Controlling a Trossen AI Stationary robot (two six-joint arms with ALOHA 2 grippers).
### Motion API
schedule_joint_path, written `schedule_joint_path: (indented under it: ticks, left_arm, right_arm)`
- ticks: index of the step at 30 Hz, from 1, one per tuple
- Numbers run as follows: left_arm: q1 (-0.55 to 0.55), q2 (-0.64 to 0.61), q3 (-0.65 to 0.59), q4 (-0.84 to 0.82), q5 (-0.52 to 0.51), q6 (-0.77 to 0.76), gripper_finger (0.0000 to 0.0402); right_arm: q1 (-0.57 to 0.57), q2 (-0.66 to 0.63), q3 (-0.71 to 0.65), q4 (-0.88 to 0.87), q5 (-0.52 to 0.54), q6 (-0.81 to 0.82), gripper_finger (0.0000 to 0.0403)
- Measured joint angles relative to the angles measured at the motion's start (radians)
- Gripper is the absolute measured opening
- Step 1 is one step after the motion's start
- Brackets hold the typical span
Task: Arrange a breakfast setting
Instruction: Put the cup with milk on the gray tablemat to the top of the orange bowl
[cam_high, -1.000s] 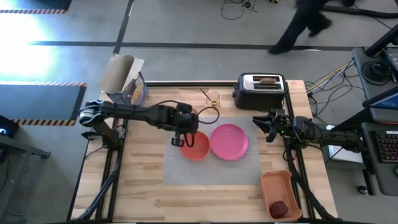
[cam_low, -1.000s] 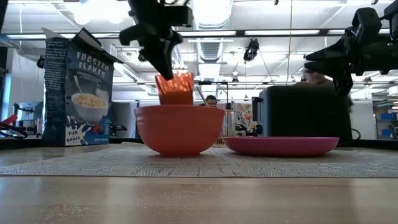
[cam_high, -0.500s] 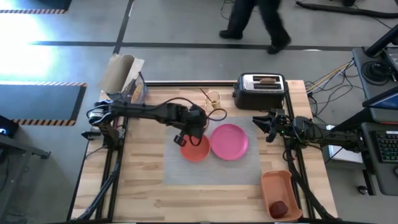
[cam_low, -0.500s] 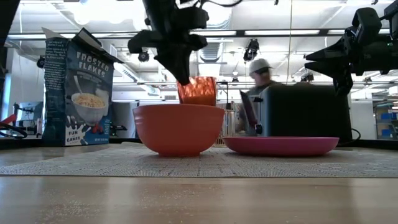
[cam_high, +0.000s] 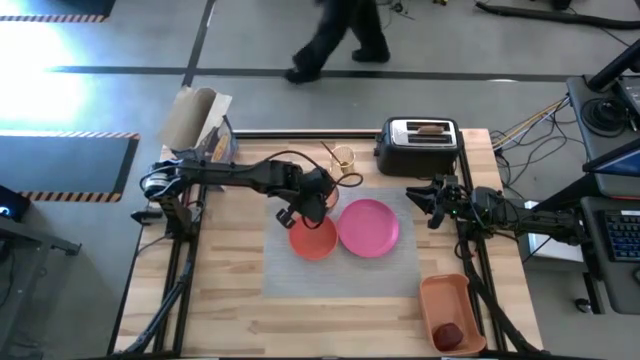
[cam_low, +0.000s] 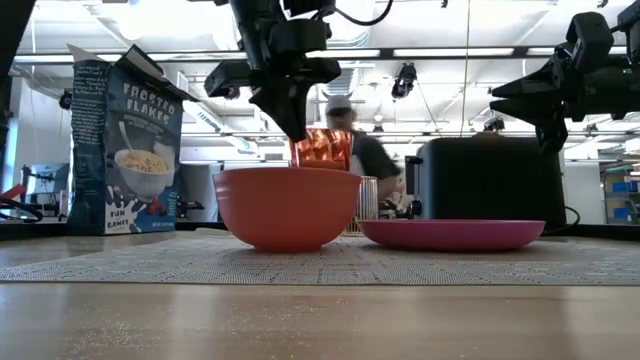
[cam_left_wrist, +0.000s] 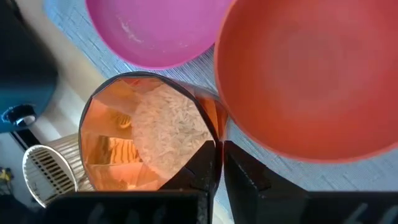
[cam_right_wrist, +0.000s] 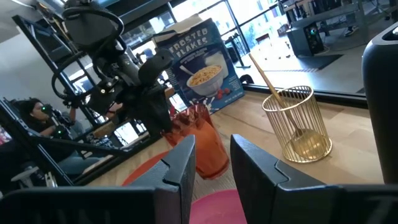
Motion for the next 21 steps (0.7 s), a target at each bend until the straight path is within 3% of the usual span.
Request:
schedule_joint_path:
  ticks: [21]
  left_arm:
    - [0.049, 0.000, -0.047, 0.011, 0.052, 0.004, 0.0013]
  right_arm:
    - [0.000, 0.000, 0.000, 0.000, 0.000, 0.000, 0.0091]
